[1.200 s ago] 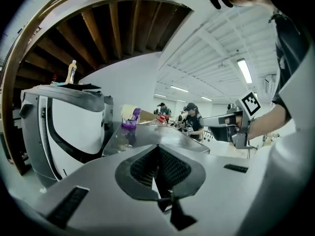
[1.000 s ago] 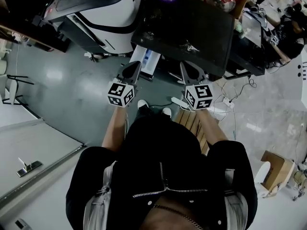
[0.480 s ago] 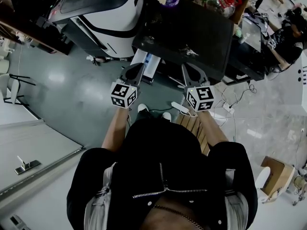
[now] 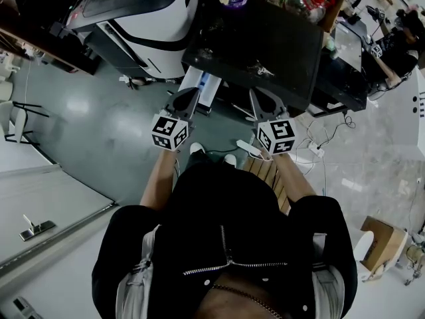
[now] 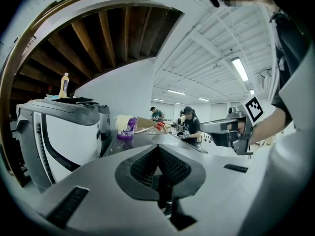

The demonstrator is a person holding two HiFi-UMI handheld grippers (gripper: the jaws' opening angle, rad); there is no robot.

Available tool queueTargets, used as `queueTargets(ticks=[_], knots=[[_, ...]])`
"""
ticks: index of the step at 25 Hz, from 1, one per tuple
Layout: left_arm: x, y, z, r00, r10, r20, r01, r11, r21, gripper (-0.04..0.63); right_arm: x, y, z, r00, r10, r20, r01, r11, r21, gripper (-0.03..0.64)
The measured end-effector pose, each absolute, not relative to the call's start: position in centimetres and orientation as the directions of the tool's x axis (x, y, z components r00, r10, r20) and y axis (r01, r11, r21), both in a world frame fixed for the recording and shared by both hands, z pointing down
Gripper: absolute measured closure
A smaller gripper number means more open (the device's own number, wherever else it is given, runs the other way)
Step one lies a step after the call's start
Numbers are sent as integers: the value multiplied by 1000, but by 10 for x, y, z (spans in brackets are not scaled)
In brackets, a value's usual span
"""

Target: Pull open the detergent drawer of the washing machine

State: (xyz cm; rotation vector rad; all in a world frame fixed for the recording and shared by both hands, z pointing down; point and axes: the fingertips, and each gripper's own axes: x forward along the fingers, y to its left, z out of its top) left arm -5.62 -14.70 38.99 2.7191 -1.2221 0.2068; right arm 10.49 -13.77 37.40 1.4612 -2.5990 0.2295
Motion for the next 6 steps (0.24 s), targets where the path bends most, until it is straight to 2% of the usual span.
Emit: queueTargets(ticks=[6], knots=[[-59, -146, 393, 650, -734, 196, -757, -647, 90, 575, 107, -138, 376, -518, -830, 207, -854, 515, -74, 615]])
